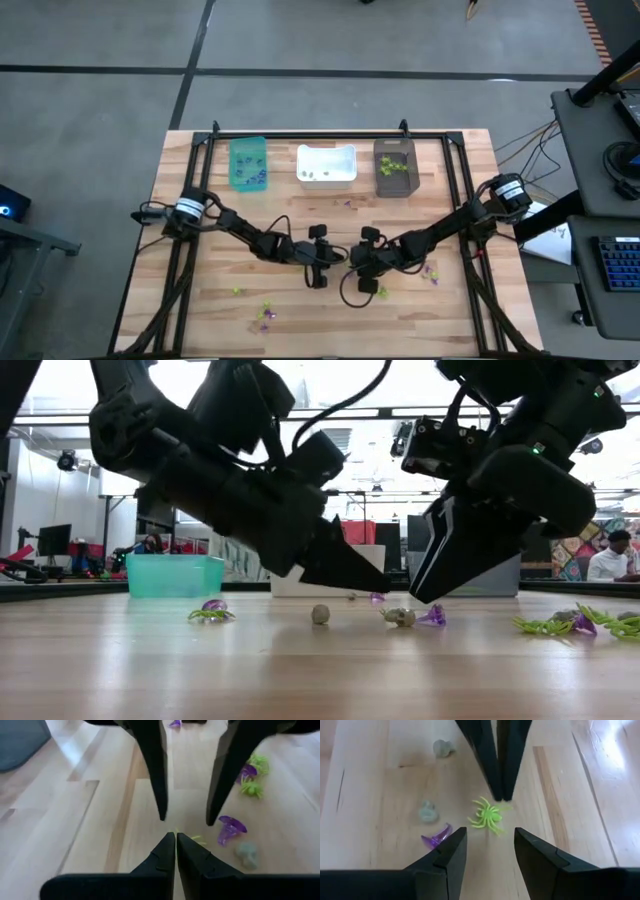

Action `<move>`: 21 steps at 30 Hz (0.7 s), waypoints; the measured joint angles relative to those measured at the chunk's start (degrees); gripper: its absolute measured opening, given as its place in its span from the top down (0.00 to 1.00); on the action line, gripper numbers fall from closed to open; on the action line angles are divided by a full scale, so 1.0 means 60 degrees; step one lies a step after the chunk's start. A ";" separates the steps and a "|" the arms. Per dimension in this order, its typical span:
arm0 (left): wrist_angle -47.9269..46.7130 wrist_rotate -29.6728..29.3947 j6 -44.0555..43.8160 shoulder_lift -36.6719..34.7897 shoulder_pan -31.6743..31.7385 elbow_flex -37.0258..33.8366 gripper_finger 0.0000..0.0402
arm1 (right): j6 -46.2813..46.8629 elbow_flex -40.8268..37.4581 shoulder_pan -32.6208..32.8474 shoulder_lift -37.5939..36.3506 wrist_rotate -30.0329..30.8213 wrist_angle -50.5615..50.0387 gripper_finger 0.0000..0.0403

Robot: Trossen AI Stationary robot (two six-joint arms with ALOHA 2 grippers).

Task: Sort Halloween decoration
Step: Put the green spider toy into the black bin

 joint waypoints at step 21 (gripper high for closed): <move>-0.0142 -0.0514 -0.0277 0.0688 0.0091 0.0300 1.00 | -0.0255 0.0000 -0.0004 0.0386 0.0141 0.0107 0.57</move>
